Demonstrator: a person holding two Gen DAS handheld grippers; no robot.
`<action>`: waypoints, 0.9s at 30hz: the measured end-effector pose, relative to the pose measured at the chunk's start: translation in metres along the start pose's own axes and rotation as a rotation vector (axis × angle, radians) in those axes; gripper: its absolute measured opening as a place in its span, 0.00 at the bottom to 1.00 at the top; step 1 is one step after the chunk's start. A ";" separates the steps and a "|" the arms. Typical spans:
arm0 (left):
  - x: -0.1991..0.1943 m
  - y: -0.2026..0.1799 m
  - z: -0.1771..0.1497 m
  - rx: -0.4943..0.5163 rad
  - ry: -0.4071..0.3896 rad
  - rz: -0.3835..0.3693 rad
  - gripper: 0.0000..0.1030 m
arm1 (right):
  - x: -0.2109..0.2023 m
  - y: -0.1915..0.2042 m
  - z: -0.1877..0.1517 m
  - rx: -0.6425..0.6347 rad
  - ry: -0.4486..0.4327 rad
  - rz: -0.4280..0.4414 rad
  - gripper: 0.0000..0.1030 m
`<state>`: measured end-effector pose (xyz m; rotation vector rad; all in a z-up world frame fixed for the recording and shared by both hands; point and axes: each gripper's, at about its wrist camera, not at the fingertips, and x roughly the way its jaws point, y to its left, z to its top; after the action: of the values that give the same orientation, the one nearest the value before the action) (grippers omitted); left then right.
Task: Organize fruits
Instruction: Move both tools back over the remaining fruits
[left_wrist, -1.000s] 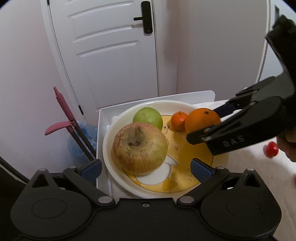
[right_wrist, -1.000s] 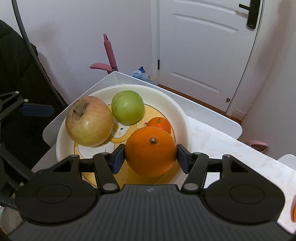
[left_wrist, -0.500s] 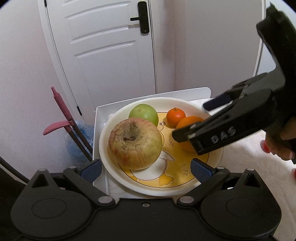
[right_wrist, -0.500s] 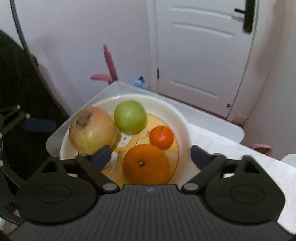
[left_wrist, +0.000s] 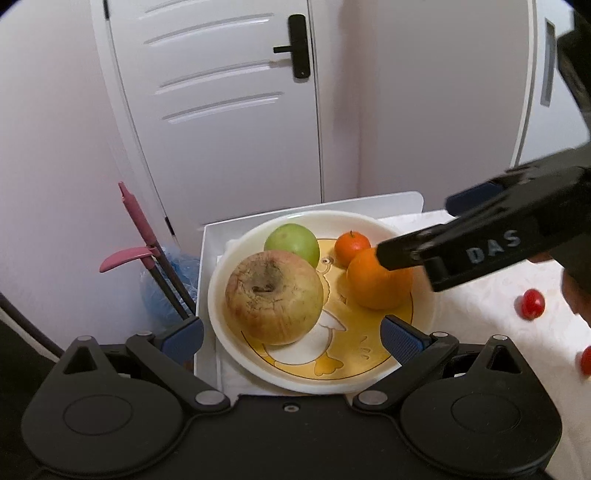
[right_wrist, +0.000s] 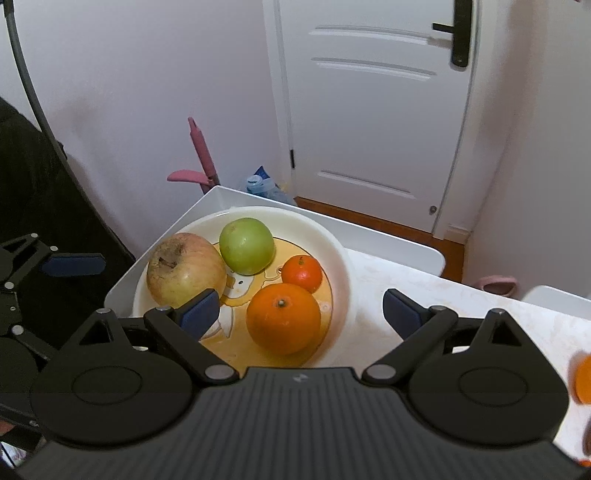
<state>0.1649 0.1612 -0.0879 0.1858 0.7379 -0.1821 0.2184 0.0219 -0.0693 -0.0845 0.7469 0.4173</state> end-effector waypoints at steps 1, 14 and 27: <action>-0.002 -0.001 0.001 0.000 -0.003 -0.001 1.00 | -0.005 0.000 -0.001 0.005 -0.003 -0.009 1.00; -0.046 -0.035 0.007 0.028 -0.052 -0.038 1.00 | -0.081 -0.026 -0.027 0.109 -0.052 -0.108 1.00; -0.084 -0.112 0.010 0.019 -0.069 -0.020 1.00 | -0.158 -0.102 -0.083 0.154 -0.084 -0.160 1.00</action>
<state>0.0845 0.0584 -0.0349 0.1892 0.6698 -0.2134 0.1024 -0.1426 -0.0308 0.0183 0.6822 0.2088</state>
